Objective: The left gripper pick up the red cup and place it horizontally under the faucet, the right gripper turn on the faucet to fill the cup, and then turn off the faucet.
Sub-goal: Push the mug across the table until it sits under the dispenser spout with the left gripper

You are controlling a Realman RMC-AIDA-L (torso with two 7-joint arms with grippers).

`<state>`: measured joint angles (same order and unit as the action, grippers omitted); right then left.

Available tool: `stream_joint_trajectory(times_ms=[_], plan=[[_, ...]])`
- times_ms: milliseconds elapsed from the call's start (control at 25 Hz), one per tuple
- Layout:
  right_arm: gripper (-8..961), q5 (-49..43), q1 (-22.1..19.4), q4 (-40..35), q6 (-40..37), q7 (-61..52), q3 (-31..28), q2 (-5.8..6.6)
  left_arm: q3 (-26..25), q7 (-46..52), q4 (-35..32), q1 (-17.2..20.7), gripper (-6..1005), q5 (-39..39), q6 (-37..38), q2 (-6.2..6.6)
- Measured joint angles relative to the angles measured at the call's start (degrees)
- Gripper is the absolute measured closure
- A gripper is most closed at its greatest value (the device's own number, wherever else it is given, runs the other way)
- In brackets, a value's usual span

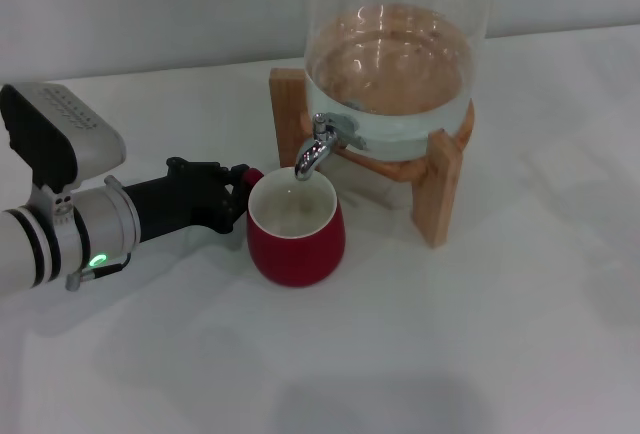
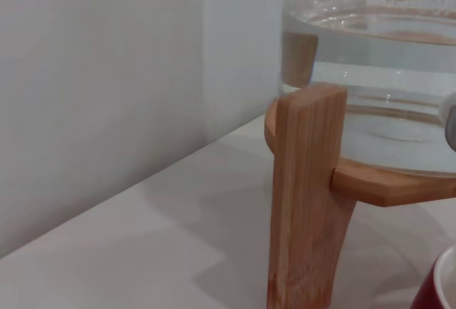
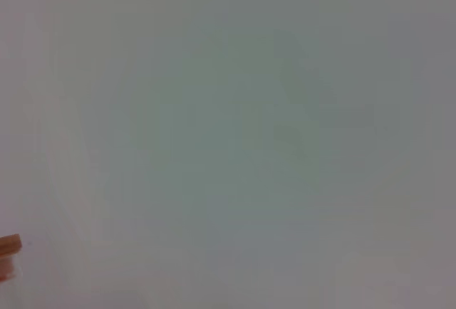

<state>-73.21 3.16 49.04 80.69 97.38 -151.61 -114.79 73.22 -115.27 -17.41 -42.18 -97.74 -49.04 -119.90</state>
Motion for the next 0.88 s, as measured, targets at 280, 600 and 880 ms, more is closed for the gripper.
stream_joint_trajectory(times_ms=[280,600,880], plan=[[231,0.0,0.0,0.0,0.0,0.1,0.0,0.0,0.0,1.0,0.0,0.0,817,0.2,0.0,0.04],[231,0.9,-0.6,0.0,0.0,0.1,-0.1,0.0,0.2,3.2,-2.6,2.8,818,0.3,-0.4,0.24],[231,0.9,-0.6,0.0,0.1,0.1,-0.1,0.0,3.9,7.8,-9.4,7.4,816,0.4,-0.8,0.42]])
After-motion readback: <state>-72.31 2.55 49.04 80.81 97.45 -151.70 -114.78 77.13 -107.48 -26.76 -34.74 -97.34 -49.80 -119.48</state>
